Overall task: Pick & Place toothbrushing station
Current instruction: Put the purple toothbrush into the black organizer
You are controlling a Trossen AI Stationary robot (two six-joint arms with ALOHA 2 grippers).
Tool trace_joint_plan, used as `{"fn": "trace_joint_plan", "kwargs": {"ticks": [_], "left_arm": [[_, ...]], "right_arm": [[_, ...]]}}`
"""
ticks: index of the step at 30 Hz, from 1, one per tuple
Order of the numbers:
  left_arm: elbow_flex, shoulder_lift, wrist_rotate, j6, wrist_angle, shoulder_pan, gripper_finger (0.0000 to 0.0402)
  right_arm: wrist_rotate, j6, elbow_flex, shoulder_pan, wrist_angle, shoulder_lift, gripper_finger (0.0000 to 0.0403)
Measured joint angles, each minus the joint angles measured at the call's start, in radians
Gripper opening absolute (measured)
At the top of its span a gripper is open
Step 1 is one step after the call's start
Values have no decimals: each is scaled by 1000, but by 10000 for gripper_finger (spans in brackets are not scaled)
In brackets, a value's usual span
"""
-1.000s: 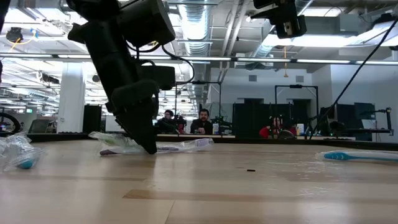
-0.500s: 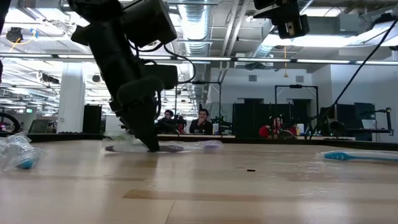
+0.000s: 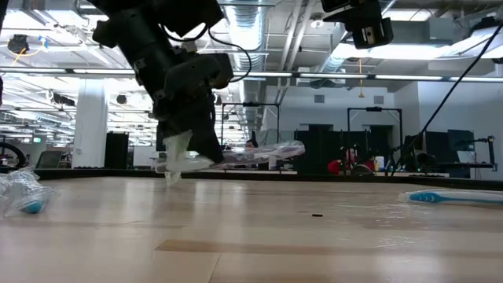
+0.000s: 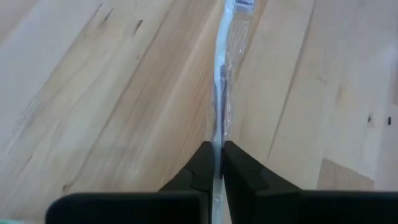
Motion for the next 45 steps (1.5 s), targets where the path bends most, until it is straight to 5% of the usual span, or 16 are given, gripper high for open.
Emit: {"fn": "trace_joint_plan", "kwargs": {"ticks": [17, 29, 45], "left_arm": [[-27, 26, 26, -20, 62, 6, 8], [-204, 26, 183, -234, 406, 82, 7], [-219, 26, 339, -370, 622, 159, 6]], "right_arm": [[-3, -9, 0, 0, -4, 0, 226], [-16, -8, 0, 1, -7, 0, 226], [-18, -8, 0, 1, -12, 0, 226]]}}
